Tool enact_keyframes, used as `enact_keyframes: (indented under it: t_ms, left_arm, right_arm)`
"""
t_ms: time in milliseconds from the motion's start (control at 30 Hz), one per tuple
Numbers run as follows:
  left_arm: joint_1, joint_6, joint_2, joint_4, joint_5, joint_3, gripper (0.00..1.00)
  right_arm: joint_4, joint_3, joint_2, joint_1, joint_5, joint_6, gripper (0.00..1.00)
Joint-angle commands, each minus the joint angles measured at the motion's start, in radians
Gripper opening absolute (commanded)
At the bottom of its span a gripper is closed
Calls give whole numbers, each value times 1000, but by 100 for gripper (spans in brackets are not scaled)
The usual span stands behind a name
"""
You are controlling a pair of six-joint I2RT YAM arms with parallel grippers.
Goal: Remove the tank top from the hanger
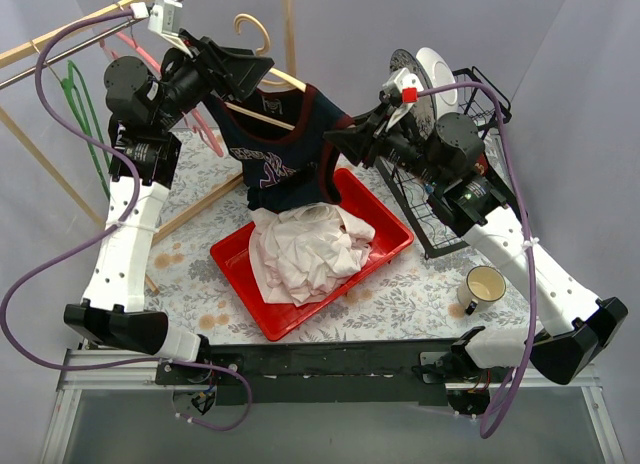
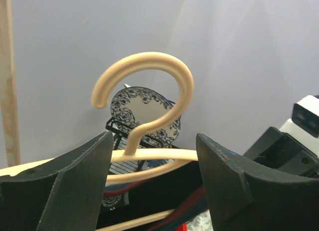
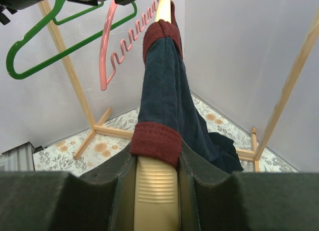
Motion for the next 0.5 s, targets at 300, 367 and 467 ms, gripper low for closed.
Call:
enact_keyframes:
  t_ms: [300, 367, 467]
  left_arm:
    - [-33, 116, -19, 35, -116, -73, 55]
    - [-33, 107, -9, 34, -124, -70, 54]
    - [-40, 96, 4, 32, -141, -71, 50]
  right_arm:
    - [176, -12, -65, 6, -18, 31, 1]
    - [178, -15, -65, 8, -23, 29, 1]
    - [186, -10, -59, 8, -20, 24, 1]
